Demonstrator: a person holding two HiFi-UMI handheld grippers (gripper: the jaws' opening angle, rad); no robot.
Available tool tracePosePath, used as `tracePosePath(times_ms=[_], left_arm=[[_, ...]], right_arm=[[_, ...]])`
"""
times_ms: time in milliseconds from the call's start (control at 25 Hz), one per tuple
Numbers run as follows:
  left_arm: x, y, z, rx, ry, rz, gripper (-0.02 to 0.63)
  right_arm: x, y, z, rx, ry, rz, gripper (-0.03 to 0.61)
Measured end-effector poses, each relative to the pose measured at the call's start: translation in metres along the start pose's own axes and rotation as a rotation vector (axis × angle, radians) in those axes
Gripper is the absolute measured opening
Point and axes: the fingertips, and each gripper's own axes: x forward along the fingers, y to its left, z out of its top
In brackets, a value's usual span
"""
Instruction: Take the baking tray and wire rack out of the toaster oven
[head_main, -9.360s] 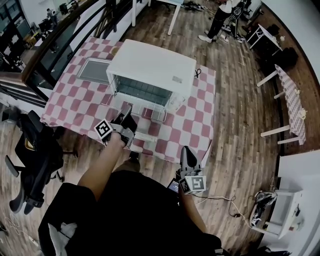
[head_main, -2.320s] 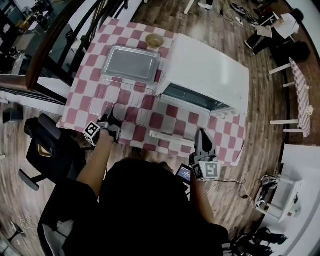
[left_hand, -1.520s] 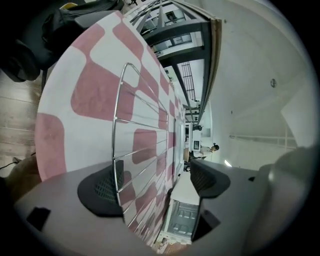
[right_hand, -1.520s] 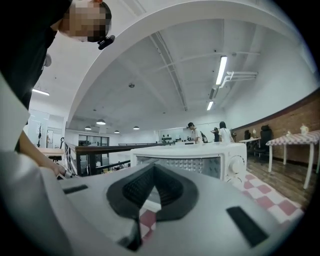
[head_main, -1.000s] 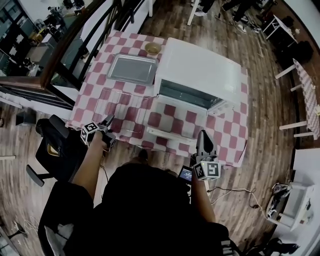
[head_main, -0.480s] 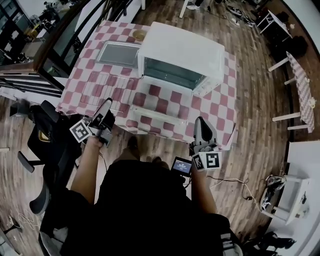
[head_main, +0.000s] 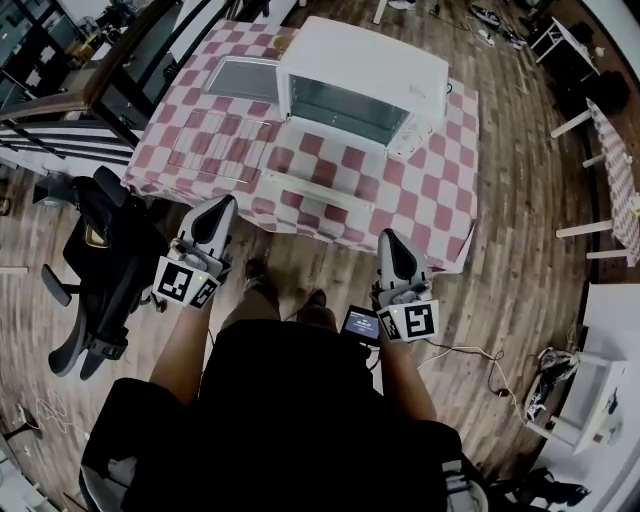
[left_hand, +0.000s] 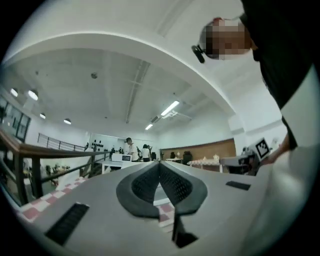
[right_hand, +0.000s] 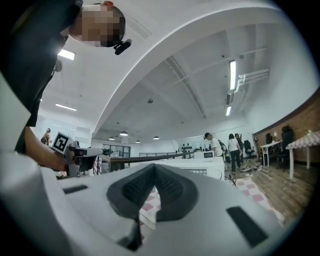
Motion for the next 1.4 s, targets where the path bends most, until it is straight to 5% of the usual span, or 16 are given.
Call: tracePosePath(times_ms=[80,200,360,840,1400], left_arm=[[-0.009,-0.01,-0.005,0.105,0.044,0.035,-0.004],[-0.022,-0.014,-0.016,0.157,0.075,0.074,-0.005],[-0.047,-0.012,-0.037,0.111,0.117,0.071,-0.003],[-0.147,-0.01,-0.057,-0.117,0.184,-0.13,-0.003],[-0.209,-0.014,-0.044,-0.083,0.164,-0.181,-0.003]], right_arm=[[-0.006,0.01,-0.005,0.0,0.015,-0.011,0.003],[-0.011,0.029,-0.013,-0.013,0.049,-0.055,0.003],[-0.02,0.067,-0.025,-0.04,0.1,-0.103,0.003],[-0.068,0.193,-0.04,0.009,0.089,-0.179,0.003],[-0.108,0.219,-0.021,-0.04,0.052,-0.275,0.003]])
